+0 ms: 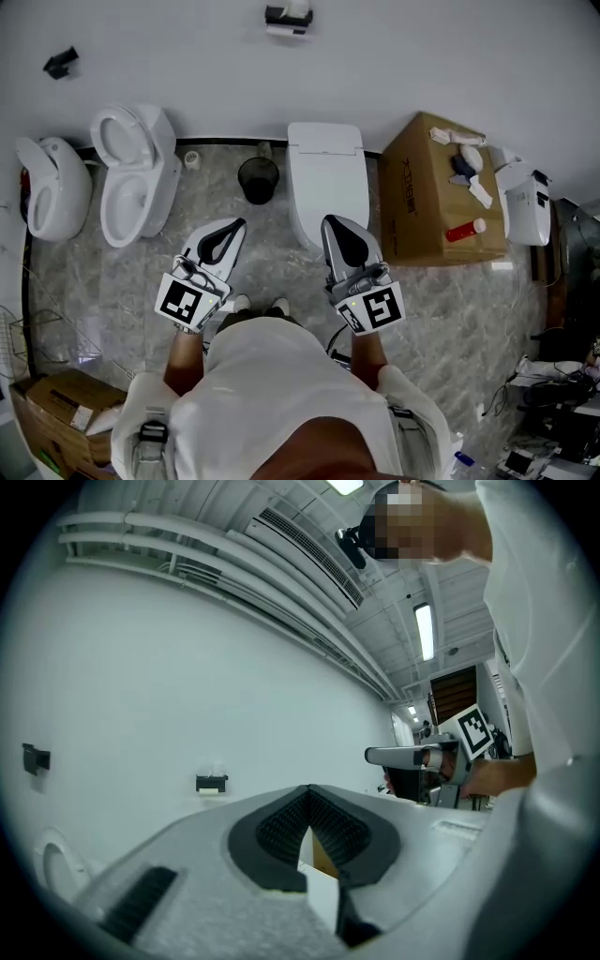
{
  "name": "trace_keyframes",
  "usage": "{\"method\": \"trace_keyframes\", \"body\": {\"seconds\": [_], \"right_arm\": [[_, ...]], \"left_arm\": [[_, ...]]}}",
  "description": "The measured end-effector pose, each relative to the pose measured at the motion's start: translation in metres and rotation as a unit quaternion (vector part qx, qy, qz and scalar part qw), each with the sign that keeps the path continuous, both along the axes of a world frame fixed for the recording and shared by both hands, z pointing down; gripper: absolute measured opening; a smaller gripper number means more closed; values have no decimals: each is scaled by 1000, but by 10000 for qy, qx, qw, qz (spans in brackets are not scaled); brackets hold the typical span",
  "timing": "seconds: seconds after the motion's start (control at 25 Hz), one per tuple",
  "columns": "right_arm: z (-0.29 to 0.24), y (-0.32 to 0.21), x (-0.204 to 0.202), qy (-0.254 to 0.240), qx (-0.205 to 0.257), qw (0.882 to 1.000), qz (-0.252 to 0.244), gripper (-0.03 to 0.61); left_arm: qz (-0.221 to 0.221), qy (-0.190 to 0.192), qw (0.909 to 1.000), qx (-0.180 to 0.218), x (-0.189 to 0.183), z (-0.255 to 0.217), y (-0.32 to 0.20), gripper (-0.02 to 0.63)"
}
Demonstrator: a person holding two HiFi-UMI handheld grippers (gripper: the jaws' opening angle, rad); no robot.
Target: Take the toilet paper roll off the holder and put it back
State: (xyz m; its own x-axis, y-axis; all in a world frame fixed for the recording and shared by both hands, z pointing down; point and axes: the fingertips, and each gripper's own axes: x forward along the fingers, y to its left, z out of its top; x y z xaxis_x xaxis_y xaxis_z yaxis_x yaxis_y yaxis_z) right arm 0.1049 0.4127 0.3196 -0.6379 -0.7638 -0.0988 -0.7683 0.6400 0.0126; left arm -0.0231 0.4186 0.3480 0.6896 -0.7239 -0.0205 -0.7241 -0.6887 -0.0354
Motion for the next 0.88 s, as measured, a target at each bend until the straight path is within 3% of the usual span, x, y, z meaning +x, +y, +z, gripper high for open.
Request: {"method": "trace_keyframes", "body": {"seconds": [0.24, 0.48, 0.68, 0.88], "right_arm": [[12, -33, 26, -115, -54, 9999, -88, 0], [18, -88, 26, -143, -126, 9998, -83, 0], [28, -185, 9, -78, -201, 9997, 75, 0], [31, -305, -32, -40, -280, 9989, 382, 0]], "left_arm": [[-56, -30, 9999, 85, 26, 6, -26, 2], [-126, 9, 9999, -1, 21, 11, -79, 2], [-21, 90, 10000, -19, 1, 21, -182, 2], [226, 272, 9993, -111, -44, 28, -310, 2]]}}
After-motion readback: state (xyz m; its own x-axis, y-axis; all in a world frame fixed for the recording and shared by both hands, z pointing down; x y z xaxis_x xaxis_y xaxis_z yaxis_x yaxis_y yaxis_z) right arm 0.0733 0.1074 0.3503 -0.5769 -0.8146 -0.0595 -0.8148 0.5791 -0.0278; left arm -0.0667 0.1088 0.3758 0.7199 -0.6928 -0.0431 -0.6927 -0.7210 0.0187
